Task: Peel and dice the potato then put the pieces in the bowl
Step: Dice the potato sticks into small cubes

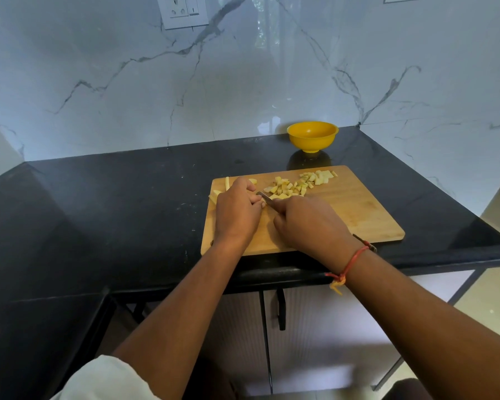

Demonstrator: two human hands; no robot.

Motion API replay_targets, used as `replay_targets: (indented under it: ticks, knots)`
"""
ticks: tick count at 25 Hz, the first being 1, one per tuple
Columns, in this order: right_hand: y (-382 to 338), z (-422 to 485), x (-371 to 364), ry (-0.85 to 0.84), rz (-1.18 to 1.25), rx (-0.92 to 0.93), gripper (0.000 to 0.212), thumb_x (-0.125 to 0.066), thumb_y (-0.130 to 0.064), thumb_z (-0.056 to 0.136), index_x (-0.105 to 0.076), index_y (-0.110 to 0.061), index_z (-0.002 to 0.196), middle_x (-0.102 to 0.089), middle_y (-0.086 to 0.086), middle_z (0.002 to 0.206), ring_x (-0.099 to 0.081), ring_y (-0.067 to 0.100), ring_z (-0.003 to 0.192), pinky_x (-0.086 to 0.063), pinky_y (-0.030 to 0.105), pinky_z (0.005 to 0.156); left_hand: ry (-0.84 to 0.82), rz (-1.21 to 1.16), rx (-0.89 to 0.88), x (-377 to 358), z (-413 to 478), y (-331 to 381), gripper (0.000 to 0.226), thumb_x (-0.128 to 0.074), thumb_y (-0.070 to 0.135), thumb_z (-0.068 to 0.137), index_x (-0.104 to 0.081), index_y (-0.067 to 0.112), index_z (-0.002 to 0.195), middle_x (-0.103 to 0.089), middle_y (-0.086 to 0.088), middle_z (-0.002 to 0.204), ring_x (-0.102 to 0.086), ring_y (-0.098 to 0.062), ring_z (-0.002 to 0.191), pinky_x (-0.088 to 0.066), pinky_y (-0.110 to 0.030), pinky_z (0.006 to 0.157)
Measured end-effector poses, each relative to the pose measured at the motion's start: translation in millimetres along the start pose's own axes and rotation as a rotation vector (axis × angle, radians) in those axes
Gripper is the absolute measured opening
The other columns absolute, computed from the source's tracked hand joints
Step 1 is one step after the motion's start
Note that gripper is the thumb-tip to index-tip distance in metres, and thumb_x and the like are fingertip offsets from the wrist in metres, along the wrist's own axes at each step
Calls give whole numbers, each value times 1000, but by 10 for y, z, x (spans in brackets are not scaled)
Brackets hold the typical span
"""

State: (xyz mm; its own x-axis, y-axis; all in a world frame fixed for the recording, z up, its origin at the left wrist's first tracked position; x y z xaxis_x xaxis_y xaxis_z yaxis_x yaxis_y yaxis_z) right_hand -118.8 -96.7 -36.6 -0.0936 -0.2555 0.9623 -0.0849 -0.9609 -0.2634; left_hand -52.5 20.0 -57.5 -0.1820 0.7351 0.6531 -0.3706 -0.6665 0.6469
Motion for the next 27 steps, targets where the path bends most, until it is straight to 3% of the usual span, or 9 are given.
replay_targets:
  ticks: [5, 10, 13, 17, 21, 27]
  knots:
    - [46, -89, 2, -40, -76, 20, 55, -38, -25, 104, -29, -40, 156, -59, 5, 100, -54, 17, 85, -49, 31, 72, 33, -6, 1, -12, 3, -12, 30, -74, 21, 89, -60, 17, 115, -74, 5, 96, -62, 0, 84, -32, 8, 61]
    - [139, -313, 24, 32, -124, 8, 54, -38, -26, 105, -28, -45, 154, -42, -3, 78, -53, 17, 77, -48, 32, 64, 28, 10, -4, -25, 17, -4, 33, -71, 19, 92, -60, 15, 122, -74, 4, 104, -67, -6, 99, -33, 7, 62]
    - [208, -421, 114, 166, -126, 23, 49, -37, -34, 103, -33, -48, 151, -48, -3, 80, -53, 17, 75, -48, 32, 60, 16, 3, -7, -44, 25, -18, 35, -70, 18, 92, -58, 17, 124, -73, 3, 110, -67, -7, 100, -35, -3, 59]
    - [317, -309, 184, 347, -34, 6, 45, -43, -39, 100, -48, -46, 144, -58, -1, 81, -51, 16, 69, -42, 29, 53, 12, -30, -8, -39, 16, -15, 37, -73, 19, 90, -58, 19, 124, -71, 6, 111, -66, -3, 92, -39, -5, 62]
    - [438, -72, 89, 382, 263, -63, 42, -50, -30, 98, -59, -37, 138, -73, 3, 92, -59, 17, 74, -49, 30, 59, -62, -57, -37, -52, 17, 51, 43, -79, 20, 84, -58, 16, 121, -69, 2, 108, -65, -4, 86, -48, -11, 70]
    - [482, -30, -32, 394, 239, -111, 42, -47, -34, 99, -55, -39, 140, -68, -2, 79, -60, 15, 64, -56, 35, 57, -82, -2, -45, -99, 150, 134, 41, -80, 25, 83, -57, 17, 117, -68, 5, 96, -65, -7, 83, -52, -21, 74]
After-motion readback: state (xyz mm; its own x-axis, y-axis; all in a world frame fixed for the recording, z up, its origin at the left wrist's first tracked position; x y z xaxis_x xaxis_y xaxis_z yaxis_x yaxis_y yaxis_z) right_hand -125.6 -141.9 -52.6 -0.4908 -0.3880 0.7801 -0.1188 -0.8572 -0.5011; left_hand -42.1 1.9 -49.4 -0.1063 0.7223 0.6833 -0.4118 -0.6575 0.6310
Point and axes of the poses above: each hand's wrist, its own z-axis towards the middle knuckle, its own x-axis out of the back of the hand, y = z × x, the point moved 3 cm from there along z, towards the middle knuckle
